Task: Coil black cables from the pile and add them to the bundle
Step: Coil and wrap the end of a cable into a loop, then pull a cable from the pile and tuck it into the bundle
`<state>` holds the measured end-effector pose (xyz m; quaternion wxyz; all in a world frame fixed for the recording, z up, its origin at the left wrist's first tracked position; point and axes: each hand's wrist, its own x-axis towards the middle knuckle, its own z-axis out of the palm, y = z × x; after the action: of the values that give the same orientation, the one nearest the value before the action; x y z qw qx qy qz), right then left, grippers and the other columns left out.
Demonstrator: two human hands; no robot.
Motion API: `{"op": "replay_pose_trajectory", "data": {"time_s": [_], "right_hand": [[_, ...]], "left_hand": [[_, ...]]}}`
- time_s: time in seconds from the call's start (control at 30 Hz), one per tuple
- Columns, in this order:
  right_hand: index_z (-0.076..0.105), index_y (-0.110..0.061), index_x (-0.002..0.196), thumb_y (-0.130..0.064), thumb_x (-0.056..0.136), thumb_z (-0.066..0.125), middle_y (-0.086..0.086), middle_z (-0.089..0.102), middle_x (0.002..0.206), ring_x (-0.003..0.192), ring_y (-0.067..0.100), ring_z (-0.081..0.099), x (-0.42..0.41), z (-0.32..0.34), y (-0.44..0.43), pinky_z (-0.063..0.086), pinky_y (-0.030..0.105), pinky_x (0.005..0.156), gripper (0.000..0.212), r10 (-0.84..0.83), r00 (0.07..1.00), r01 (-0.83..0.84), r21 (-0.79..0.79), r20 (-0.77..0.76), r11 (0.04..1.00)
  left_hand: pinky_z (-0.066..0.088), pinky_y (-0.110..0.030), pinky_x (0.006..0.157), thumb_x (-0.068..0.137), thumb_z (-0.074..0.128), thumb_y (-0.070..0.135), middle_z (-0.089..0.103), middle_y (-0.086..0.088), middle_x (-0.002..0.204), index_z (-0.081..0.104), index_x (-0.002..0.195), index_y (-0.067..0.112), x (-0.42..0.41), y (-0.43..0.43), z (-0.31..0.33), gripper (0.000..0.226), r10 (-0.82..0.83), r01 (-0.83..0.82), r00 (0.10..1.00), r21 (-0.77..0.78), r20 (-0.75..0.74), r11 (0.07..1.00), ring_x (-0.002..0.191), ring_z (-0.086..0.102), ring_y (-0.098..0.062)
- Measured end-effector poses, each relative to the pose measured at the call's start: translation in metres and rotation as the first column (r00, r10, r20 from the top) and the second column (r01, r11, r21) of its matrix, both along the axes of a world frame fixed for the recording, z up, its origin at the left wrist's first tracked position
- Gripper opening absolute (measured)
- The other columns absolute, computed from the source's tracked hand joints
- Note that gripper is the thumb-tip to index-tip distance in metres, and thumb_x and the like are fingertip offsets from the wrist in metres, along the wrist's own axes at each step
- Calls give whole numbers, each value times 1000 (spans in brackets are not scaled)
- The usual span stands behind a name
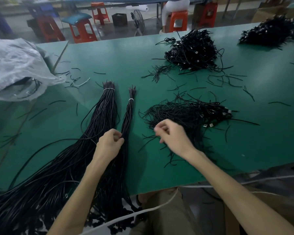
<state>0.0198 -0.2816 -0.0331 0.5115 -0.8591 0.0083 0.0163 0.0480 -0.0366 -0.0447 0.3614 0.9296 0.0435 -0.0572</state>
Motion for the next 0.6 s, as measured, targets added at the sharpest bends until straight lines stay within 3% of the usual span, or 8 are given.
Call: {"op": "replay_pose_trajectory", "data": {"time_s": [0.1, 0.2, 0.27, 0.4, 0.6], "right_hand": [[65, -18, 105, -35, 103, 60, -3, 76, 91, 65, 10, 71, 5, -10, 40, 47, 21, 56, 19, 119, 986, -108, 93, -117, 990], [68, -11, 104, -36, 104, 56, 3, 77, 87, 66, 29, 72, 11, -15, 74, 51, 31, 55, 27, 161, 966, -123, 187, -202, 975], [69, -13, 100, -40, 104, 55, 5, 76, 77, 52, 23, 65, 15, -16, 90, 50, 30, 54, 31, 141, 966, -103, 176, -216, 979], [69, -11, 98, -35, 104, 54, 7, 72, 67, 37, 11, 51, 21, -15, 104, 47, 25, 47, 29, 44, 965, -5, 147, -258, 989], [59, -10, 104, -27, 106, 49, 4, 75, 85, 45, 7, 63, 22, -16, 98, 47, 25, 43, 20, -24, 971, 47, 95, -239, 994]], "left_hand": [[49, -27, 58, 97, 70, 20, 70, -3, 89, 66, 101, 22, 2, 8, 0, 6, 23, -30, 999, -216, -35, 976, 69, 65, -16], [49, -23, 50, 95, 73, 16, 71, -4, 76, 68, 97, 19, -1, 11, 0, 6, -13, -1, 999, -337, -40, 941, 56, 62, -9], [48, -20, 49, 94, 74, 16, 72, -2, 69, 70, 97, 18, -4, 11, 0, 5, -54, 39, 998, -360, -30, 932, 55, 61, -6], [48, -23, 52, 93, 76, 18, 70, 2, 67, 71, 95, 19, -8, 9, -2, 6, -34, 34, 999, -327, 5, 944, 56, 61, -7], [44, -18, 65, 96, 68, 17, 65, 6, 93, 65, 106, 18, -9, 0, -6, 11, 60, -51, 995, -96, 83, 994, 84, 62, -9]]}}
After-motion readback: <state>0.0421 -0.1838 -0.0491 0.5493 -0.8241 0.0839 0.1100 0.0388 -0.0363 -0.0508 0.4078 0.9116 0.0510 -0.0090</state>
